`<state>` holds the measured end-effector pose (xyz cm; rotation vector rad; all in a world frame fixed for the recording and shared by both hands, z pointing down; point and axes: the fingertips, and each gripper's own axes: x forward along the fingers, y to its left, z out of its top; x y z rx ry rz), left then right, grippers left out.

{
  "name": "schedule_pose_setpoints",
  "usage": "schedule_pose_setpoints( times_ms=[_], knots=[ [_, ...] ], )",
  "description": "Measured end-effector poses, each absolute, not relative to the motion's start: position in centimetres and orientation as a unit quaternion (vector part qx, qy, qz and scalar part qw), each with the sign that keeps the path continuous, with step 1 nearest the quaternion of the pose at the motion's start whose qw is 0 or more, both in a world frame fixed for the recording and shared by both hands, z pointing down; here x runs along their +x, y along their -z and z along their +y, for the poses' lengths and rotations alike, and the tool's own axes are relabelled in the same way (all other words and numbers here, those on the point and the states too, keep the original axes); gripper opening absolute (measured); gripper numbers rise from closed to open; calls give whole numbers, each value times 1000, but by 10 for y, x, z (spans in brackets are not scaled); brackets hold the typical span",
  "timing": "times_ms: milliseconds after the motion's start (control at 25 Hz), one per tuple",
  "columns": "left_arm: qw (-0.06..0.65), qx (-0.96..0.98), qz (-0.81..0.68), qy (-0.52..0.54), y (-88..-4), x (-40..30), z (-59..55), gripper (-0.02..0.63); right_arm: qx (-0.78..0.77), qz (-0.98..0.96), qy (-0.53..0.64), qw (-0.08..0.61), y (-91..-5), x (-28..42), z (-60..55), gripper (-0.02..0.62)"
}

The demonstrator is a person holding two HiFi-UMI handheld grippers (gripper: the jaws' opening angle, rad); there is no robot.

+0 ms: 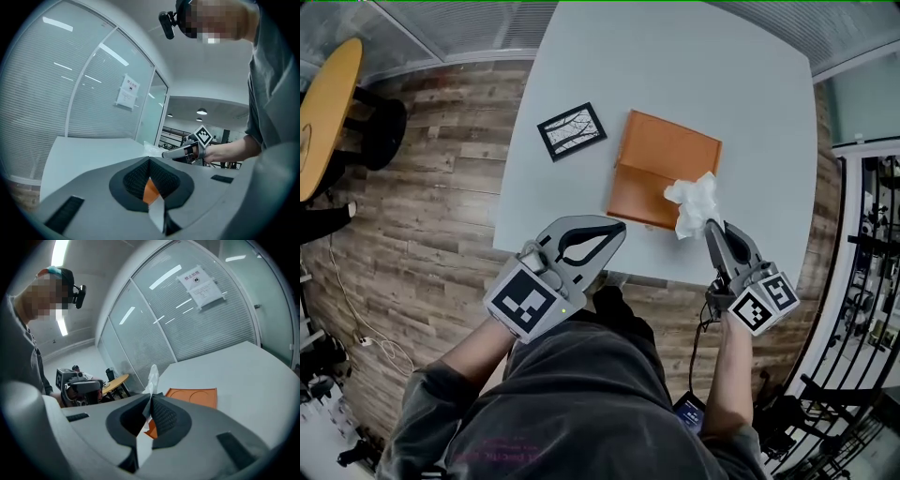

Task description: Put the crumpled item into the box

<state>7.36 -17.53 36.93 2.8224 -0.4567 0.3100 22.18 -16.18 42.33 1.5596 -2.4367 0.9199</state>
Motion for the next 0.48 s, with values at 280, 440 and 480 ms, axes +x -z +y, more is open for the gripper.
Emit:
schedule_pose_setpoints(
  times_ms=[280,440,480],
  knots=[
    [133,974,-144,-108,-374,66,-185,12,508,-796,-320,76,-453,211,-178,6],
    [137,973,-146,-112,-377,62,-187,12,491,-804,-320,102,-470,207,-183,6],
    [139,973,-147,-113,-378,60,-187,12,486,-806,-319,110,-475,206,-185,6]
  ],
)
